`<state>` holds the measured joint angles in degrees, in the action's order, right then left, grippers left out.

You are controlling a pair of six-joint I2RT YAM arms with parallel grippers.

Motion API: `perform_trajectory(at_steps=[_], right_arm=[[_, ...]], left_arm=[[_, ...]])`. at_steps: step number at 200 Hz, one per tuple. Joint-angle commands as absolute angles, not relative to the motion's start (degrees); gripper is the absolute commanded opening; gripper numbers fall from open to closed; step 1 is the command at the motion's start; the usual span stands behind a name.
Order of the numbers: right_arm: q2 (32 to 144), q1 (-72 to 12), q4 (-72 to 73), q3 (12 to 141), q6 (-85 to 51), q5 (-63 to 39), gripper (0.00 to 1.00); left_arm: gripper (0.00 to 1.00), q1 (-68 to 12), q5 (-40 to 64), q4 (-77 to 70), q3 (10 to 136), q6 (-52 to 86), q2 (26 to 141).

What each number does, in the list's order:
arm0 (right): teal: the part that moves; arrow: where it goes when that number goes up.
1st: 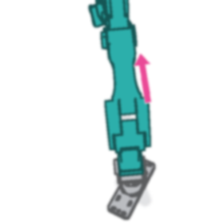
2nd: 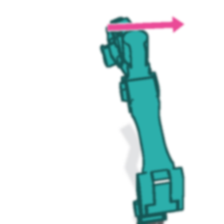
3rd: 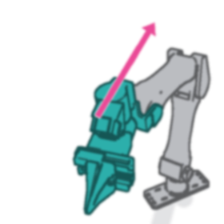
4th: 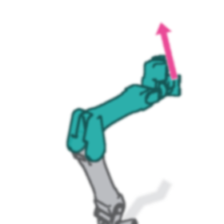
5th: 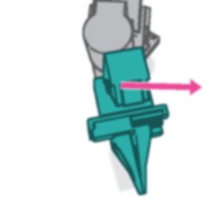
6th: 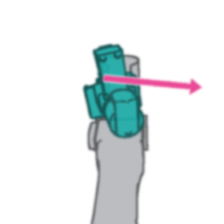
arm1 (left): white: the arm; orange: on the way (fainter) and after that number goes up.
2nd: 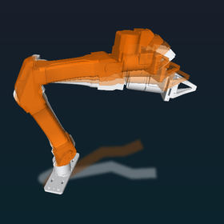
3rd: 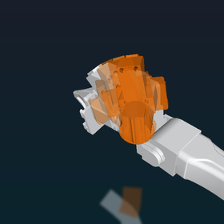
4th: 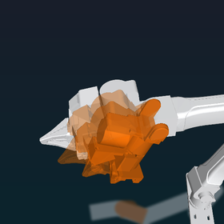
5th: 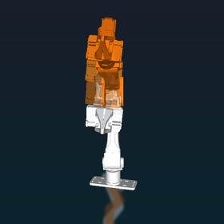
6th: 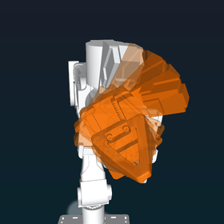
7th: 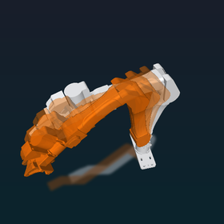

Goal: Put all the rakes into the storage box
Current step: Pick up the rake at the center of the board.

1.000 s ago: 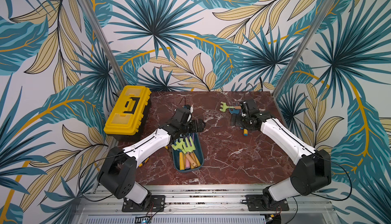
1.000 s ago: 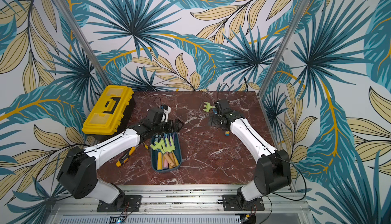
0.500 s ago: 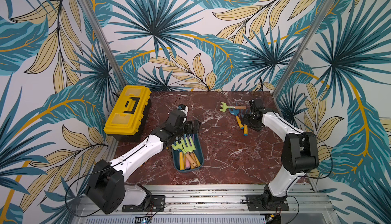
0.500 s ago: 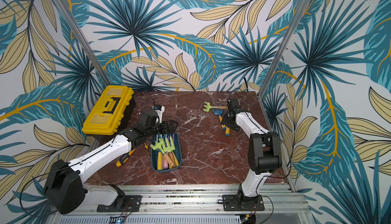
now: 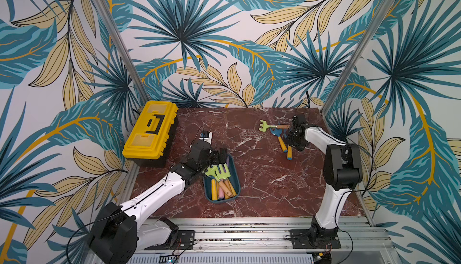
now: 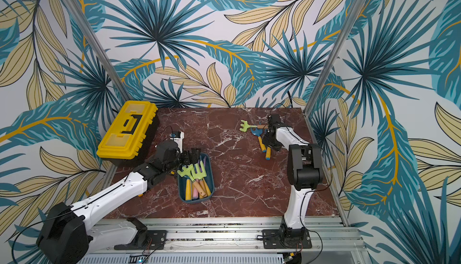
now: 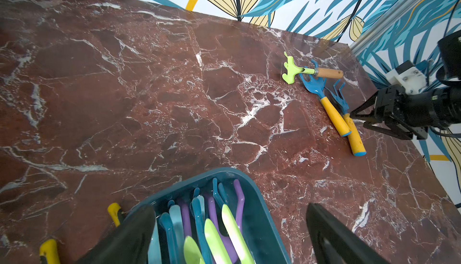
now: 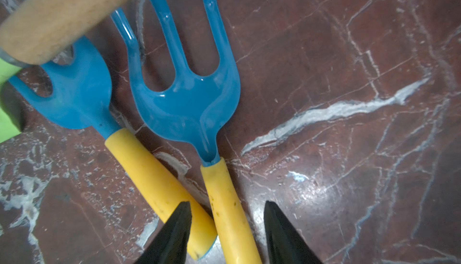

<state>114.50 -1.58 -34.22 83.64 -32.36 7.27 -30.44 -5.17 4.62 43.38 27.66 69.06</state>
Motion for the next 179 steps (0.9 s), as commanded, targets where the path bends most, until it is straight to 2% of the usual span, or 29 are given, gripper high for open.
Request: perform_trajectory(at_steps=[1, 39, 72, 110, 129, 179], right_arm=[[117.06, -1.55, -35.24, 84.96, -32.87, 7.51, 0.52], [119.24, -1.51, -35.33, 84.31, -33.88, 6.24, 0.52], [117.91, -1.83, -34.64, 81.50, -33.92, 5.08, 0.47], [114.52, -2.02, -33.76, 77.17, -33.08, 4.85, 0.26], [110.81, -1.95, -32.90, 74.33, -33.19, 5.23, 0.22], [97.70, -3.24, -33.58, 68.47, -31.59, 3.98, 0.19]], left_arm=[[1.00, -30.18, -5.62, 2.46, 41.66, 27.17, 67.85], [1.00, -30.06, -5.32, 2.76, 41.66, 27.29, 67.60], [1.00, -30.06, -5.26, 2.55, 41.36, 27.60, 67.40], [1.00, -30.06, -5.01, 2.64, 41.12, 27.82, 66.93], [1.00, -30.06, -5.07, 2.51, 40.63, 27.93, 66.48], [1.00, -30.01, -7.20, 1.56, 38.80, 28.54, 63.85]])
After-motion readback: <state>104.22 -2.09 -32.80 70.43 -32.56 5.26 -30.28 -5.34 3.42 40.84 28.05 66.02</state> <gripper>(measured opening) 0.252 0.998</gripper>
